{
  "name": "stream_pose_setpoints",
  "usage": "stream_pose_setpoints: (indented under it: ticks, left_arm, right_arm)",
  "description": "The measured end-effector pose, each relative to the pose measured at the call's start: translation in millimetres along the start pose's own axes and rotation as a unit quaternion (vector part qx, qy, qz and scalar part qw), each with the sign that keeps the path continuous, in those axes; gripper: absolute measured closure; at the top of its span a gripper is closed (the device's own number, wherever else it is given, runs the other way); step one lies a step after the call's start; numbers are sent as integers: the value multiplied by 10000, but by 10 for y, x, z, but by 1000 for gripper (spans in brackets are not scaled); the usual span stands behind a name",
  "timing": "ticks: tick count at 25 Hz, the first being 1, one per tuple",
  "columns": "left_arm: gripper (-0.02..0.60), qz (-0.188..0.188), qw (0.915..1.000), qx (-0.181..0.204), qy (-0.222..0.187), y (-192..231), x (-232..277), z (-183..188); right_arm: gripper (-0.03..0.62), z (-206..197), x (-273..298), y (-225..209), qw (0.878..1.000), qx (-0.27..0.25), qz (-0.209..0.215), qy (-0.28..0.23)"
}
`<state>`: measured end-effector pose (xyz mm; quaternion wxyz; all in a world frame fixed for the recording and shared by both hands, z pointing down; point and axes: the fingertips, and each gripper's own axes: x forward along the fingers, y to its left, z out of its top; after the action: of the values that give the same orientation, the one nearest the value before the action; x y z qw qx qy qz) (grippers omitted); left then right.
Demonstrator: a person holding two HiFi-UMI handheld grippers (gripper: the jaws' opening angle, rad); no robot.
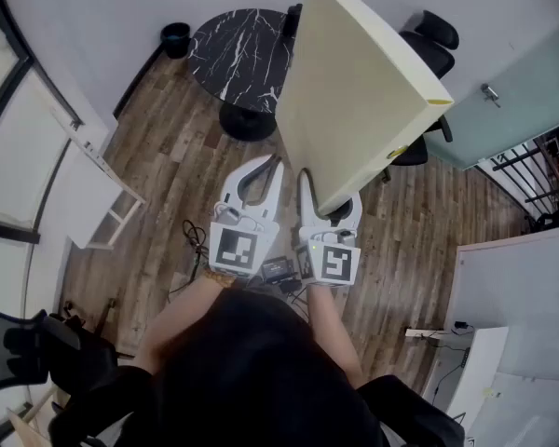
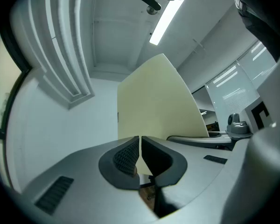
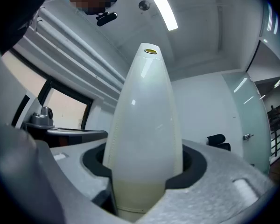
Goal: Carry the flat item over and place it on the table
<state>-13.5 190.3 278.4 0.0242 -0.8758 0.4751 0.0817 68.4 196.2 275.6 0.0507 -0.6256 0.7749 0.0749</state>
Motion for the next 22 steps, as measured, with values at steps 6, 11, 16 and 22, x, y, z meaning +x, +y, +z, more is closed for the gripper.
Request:
stream_pose_setpoints:
  ticks: [6, 11, 16, 22]
  left_arm:
    - [568, -170, 9986, 502, -71, 68, -27, 2]
    - [568, -224, 9992, 330, -72, 102, -27, -10]
    - [568, -205, 9998, 16, -53, 109, -51, -13]
    - [568, -331, 9994, 102, 10, 35, 0, -75]
  right_arm:
    - [316, 53, -1, 103, 9992, 116, 168, -331]
    - [316, 81, 13, 158, 9994, 11, 102, -324]
    - [316, 75, 19, 184, 9995, -99, 49, -296]
    - [316, 58, -3, 76, 9994, -171, -111, -292]
